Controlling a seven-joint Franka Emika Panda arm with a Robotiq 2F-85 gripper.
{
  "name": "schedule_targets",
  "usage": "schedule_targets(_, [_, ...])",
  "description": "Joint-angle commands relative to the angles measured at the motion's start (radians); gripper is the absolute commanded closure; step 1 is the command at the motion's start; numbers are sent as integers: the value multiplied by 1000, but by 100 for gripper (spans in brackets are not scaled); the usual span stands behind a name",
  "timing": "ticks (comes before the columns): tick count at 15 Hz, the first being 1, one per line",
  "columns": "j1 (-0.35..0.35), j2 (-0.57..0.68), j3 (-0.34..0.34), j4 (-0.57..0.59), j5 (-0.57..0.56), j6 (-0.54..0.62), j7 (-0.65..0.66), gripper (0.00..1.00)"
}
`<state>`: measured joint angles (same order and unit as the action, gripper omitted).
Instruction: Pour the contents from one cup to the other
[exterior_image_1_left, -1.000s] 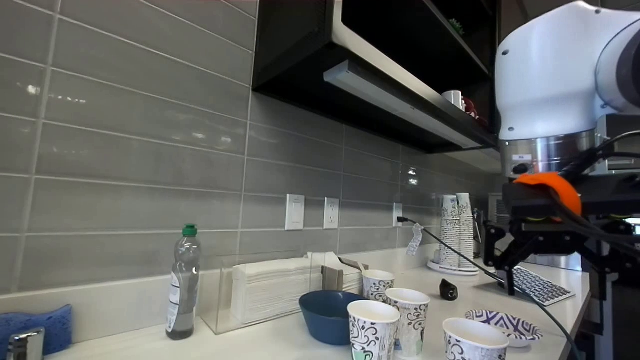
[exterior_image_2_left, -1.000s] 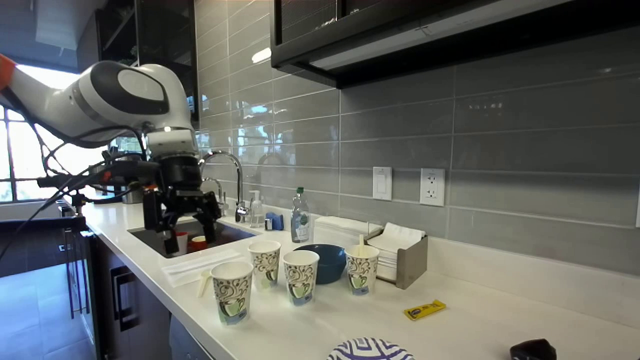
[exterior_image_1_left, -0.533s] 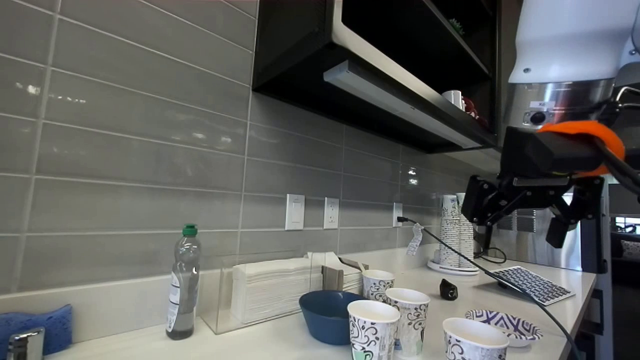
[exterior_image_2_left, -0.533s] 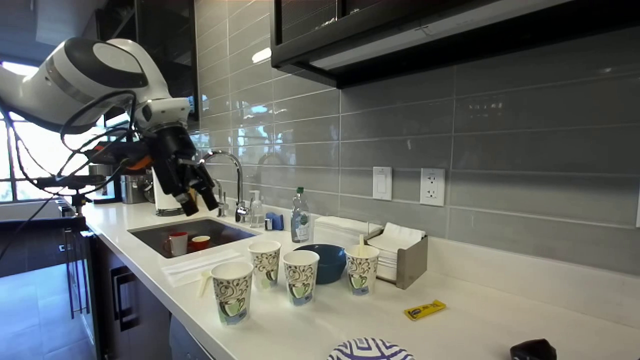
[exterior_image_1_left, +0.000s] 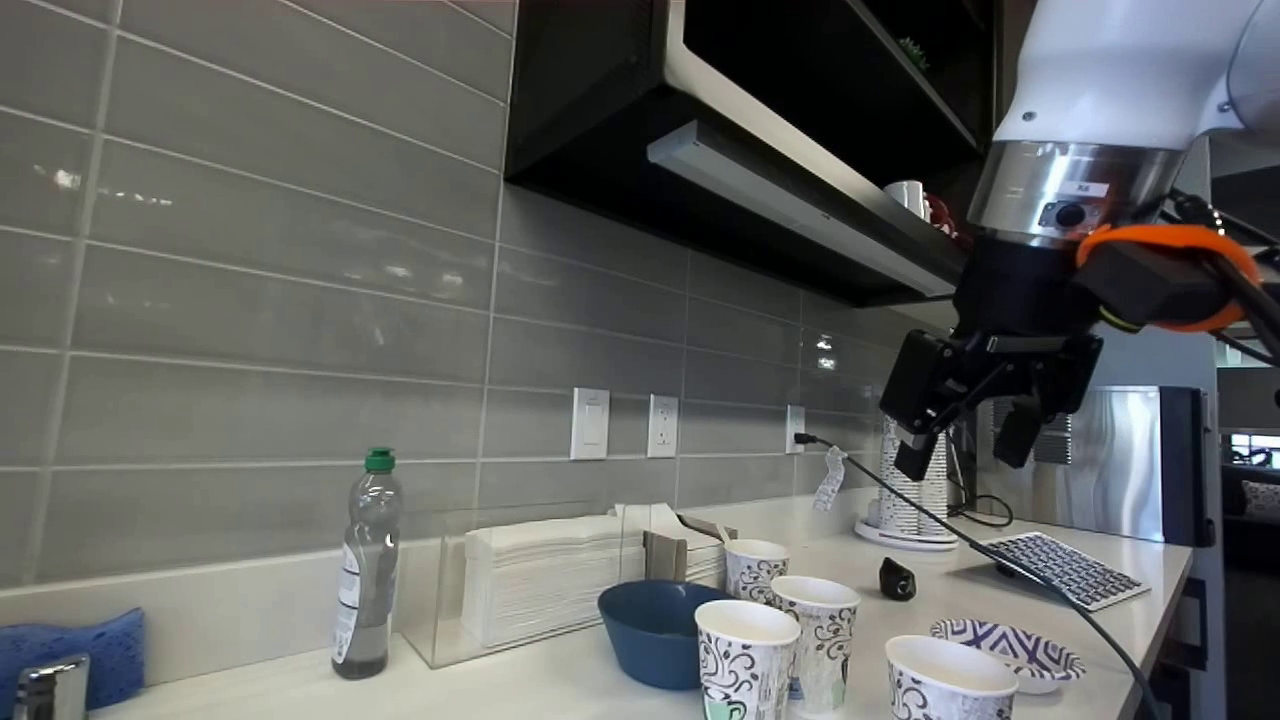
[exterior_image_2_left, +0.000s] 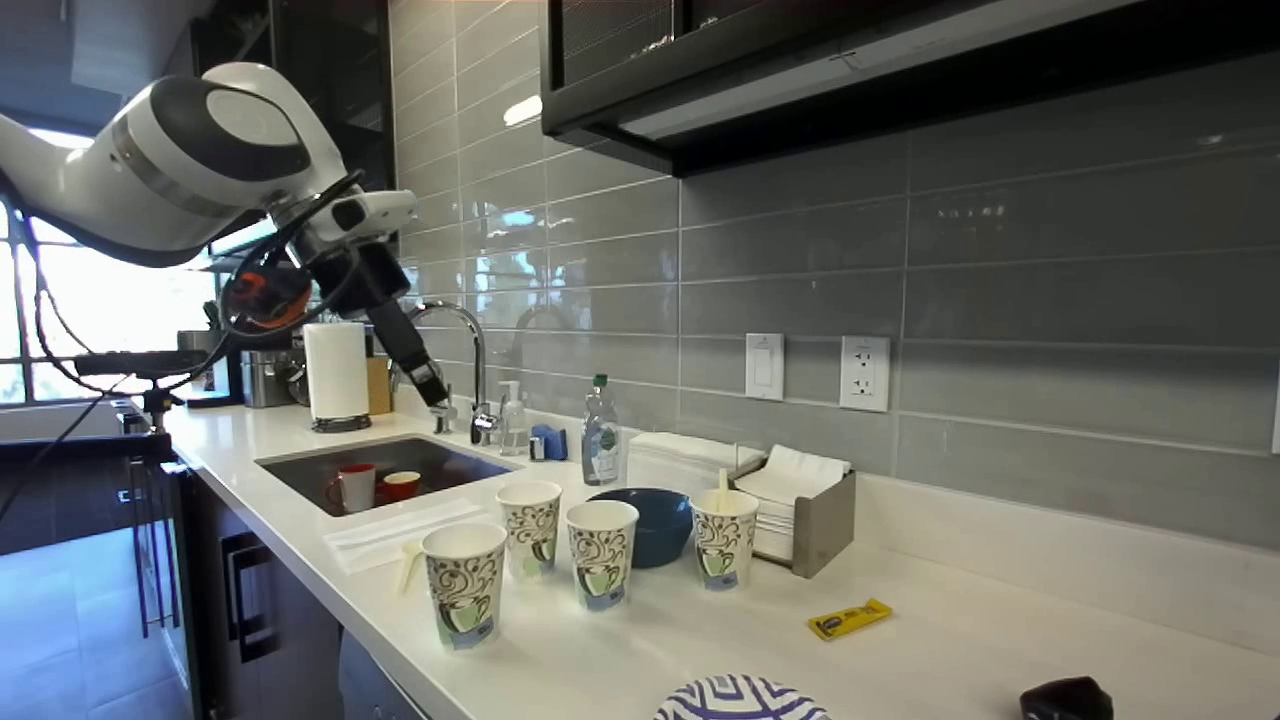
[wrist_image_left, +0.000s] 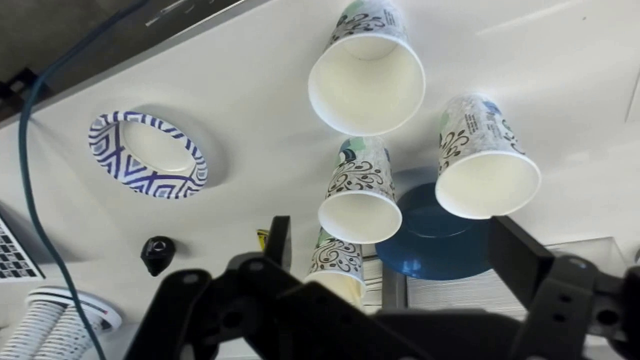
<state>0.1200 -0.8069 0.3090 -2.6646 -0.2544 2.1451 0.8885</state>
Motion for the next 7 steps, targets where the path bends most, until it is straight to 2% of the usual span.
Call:
schedule_targets(1, [-2, 70, -8, 32, 29, 14, -137, 0])
schedule_targets(2, [-13, 79, 10, 35, 14, 1, -153, 0])
schedule_targets(3, [-23, 32, 19, 6, 27, 9, -114, 0])
schedule_targets(7, [-22, 63, 22, 15, 24, 9, -142, 0])
